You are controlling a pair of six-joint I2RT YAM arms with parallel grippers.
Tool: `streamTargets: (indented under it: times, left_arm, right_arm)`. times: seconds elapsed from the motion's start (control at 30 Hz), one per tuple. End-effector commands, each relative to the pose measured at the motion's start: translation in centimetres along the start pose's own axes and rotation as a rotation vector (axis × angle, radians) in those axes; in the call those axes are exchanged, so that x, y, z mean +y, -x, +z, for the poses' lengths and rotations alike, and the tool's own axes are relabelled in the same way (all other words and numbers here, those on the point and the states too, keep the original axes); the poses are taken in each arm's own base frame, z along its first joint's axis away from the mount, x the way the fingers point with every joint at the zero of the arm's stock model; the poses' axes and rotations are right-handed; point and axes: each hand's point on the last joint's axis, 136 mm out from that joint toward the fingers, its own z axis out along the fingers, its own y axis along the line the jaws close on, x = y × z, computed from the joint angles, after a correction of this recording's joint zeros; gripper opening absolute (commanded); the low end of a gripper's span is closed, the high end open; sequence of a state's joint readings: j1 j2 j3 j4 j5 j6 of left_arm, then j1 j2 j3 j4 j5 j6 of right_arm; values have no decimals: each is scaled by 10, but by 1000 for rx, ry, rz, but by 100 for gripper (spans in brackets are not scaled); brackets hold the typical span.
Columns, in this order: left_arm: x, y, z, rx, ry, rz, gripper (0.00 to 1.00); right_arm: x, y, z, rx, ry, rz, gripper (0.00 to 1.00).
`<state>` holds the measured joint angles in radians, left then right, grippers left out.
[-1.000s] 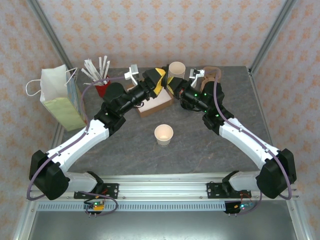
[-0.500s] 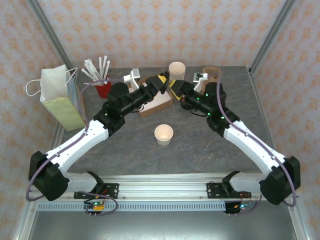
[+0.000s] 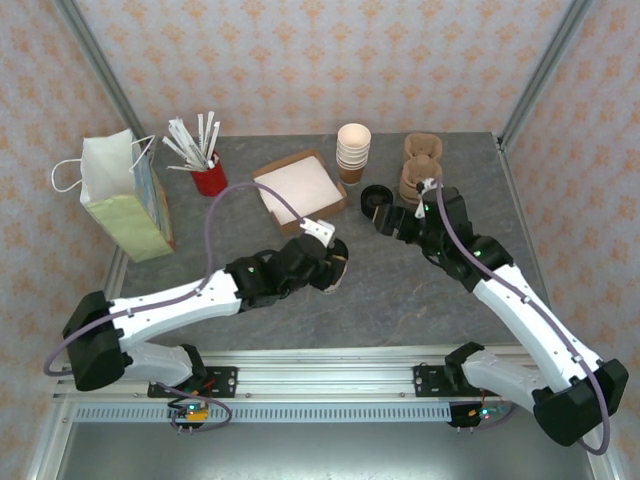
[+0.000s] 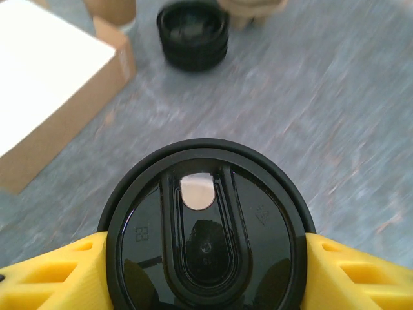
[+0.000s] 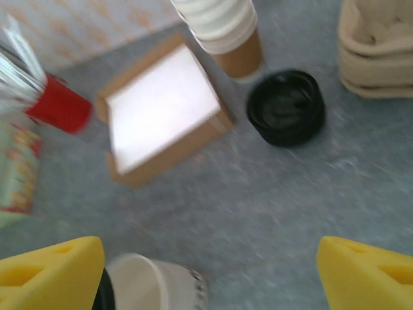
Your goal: Pack the takeout coffee
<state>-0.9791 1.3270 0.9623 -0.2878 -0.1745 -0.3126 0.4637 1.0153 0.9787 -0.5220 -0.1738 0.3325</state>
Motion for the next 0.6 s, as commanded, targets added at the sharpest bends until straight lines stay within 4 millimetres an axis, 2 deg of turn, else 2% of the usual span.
streamTargets:
  times: [0.0, 0.27, 0.57]
  left_arm:
    - [20, -9, 4, 17, 118, 114, 62]
    - [16, -15, 19, 36, 121, 124, 63]
    - [9, -17, 23, 30, 73, 58, 64]
  right_arm:
    - [-27, -10, -5, 15, -92, -28, 87]
    - [-32, -16, -3, 26, -98, -21, 87]
    - [-33, -22, 3, 45, -92, -13, 87]
